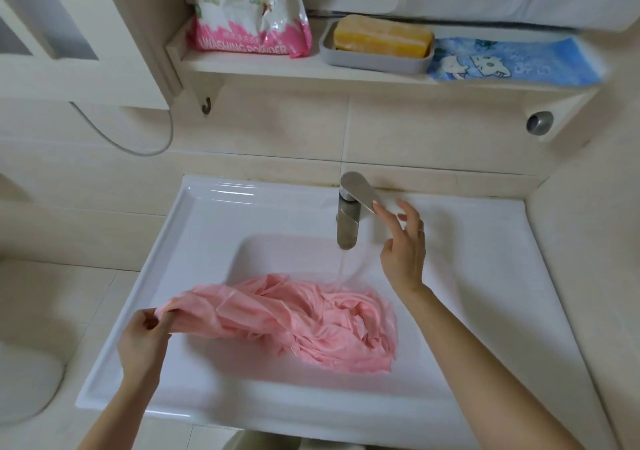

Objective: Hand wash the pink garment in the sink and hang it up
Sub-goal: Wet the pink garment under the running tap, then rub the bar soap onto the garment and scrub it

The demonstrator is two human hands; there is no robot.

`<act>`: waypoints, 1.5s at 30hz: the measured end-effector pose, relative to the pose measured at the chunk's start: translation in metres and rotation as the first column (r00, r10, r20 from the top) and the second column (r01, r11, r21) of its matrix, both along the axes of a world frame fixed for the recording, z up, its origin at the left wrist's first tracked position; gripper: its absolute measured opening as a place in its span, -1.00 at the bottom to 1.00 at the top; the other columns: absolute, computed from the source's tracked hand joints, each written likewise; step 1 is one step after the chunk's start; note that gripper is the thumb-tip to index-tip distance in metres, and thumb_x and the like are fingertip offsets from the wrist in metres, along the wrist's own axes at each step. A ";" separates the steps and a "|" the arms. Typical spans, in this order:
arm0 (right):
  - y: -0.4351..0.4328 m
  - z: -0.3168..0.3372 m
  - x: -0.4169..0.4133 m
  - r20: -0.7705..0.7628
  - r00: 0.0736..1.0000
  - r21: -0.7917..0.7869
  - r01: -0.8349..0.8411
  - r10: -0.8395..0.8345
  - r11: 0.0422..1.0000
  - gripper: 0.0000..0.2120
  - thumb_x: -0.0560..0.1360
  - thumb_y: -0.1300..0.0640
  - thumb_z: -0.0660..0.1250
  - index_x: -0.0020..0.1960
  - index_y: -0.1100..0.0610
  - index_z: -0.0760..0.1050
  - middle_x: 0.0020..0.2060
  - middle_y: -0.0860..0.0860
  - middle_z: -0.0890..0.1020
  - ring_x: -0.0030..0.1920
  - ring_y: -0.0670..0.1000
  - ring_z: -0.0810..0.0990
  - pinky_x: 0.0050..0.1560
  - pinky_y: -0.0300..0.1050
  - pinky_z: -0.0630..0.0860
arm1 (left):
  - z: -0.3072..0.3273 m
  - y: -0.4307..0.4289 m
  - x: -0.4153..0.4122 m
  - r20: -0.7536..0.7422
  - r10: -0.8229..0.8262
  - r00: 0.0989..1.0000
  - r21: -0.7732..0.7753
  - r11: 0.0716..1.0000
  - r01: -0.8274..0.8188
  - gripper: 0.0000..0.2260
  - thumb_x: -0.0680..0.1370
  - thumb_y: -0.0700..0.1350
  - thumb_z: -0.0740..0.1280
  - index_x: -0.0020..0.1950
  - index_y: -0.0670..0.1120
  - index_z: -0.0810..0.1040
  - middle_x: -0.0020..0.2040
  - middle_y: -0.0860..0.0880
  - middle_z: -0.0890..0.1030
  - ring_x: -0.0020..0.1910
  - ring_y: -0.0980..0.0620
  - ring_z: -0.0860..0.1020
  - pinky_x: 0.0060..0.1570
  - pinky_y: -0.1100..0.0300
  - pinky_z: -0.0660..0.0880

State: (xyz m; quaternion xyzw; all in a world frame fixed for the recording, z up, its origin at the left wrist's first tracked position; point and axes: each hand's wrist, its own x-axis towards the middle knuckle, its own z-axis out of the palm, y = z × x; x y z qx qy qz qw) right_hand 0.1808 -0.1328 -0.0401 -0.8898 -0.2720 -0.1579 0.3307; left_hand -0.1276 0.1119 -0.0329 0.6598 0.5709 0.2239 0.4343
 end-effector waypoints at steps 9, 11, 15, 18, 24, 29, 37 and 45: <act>0.013 -0.037 -0.115 -0.504 0.818 0.174 -0.218 0.277 0.960 -0.41 0.39 0.36 0.36 0.23 -0.19 0.35 0.18 -0.06 0.49 0.23 0.04 0.50 0.20 -0.02 0.48 | 0.037 -0.016 0.030 0.141 -0.230 0.963 0.139 0.968 0.211 -0.85 0.49 -0.14 0.38 -0.19 -0.15 0.44 -0.31 0.01 0.51 -0.27 0.07 0.49 -0.32 0.47 0.37; 0.044 -0.044 -0.135 -0.654 0.649 0.042 -0.482 0.389 0.875 -0.17 0.35 0.09 0.51 0.49 -0.03 0.15 0.45 -0.01 0.28 0.42 -0.02 0.26 0.41 -0.06 0.25 | 0.054 -0.020 0.038 0.239 -0.268 0.933 0.152 0.960 0.237 -0.81 0.43 -0.08 0.33 -0.20 -0.19 0.42 -0.36 0.07 0.44 -0.36 0.18 0.41 -0.36 0.45 0.34; 0.112 -0.030 -0.137 -0.819 0.502 -0.051 -0.547 0.278 0.836 -0.15 0.30 -0.04 0.49 0.49 0.01 0.18 0.33 -0.03 0.45 0.29 -0.04 0.42 0.24 -0.16 0.35 | 0.084 -0.010 0.048 0.307 -0.314 0.898 0.224 0.941 0.253 -0.82 0.40 -0.11 0.25 -0.22 -0.23 0.38 -0.38 0.02 0.36 -0.42 0.20 0.32 -0.43 0.41 0.28; 0.133 -0.014 -0.112 -0.939 0.172 0.185 -0.477 0.298 0.859 -0.71 0.40 0.25 0.39 0.12 0.11 0.55 -0.13 -0.04 0.61 -0.13 -0.10 0.56 -0.11 -0.32 0.44 | 0.085 0.021 0.041 0.330 -0.209 0.921 0.223 0.965 0.139 -0.84 0.39 -0.08 0.27 -0.27 -0.14 0.35 -0.38 0.00 0.35 -0.41 0.14 0.30 -0.42 0.29 0.27; 0.163 -0.022 -0.075 -0.889 0.422 -0.021 -0.425 0.178 0.905 -0.31 0.34 0.15 0.53 0.40 0.12 0.34 0.28 0.10 0.48 0.26 0.07 0.48 0.21 -0.14 0.43 | 0.028 0.085 0.024 0.027 -0.100 0.995 0.002 0.995 0.100 -0.69 0.34 0.08 0.29 -0.31 -0.14 0.33 -0.41 -0.07 0.42 -0.38 -0.08 0.42 -0.34 0.01 0.44; 0.165 0.005 -0.074 -0.789 0.595 -0.025 -0.276 0.151 0.961 -0.64 0.45 0.16 0.45 0.22 0.14 0.52 0.19 0.10 0.57 0.03 0.01 0.58 0.04 -0.23 0.43 | -0.004 0.105 0.024 -0.103 -0.211 0.972 -0.122 0.973 0.199 -0.64 0.29 0.16 0.26 -0.33 -0.11 0.25 -0.43 -0.08 0.38 -0.38 -0.10 0.42 -0.25 -0.09 0.48; 0.142 0.220 -0.069 0.277 0.960 0.482 -0.169 0.033 0.860 -0.78 0.47 0.37 0.26 0.00 0.18 0.61 -0.09 0.01 0.64 -0.09 -0.05 0.58 -0.05 -0.27 0.47 | -0.009 0.104 0.045 -0.065 -0.290 0.955 0.035 0.955 0.293 -0.53 0.30 0.22 0.19 -0.22 -0.22 0.35 -0.34 -0.15 0.47 -0.32 -0.14 0.43 -0.39 0.08 0.22; 0.088 0.301 0.053 -0.155 0.963 -0.465 0.127 -0.222 0.876 0.09 0.12 -0.45 0.42 0.51 -0.03 0.13 0.41 0.12 0.31 0.43 0.17 0.17 0.42 0.07 0.17 | -0.010 0.107 0.045 -0.062 -0.253 0.966 -0.081 0.966 0.247 -0.51 0.21 0.17 0.23 -0.19 -0.27 0.36 -0.21 -0.26 0.48 -0.19 -0.17 0.43 -0.18 0.04 0.27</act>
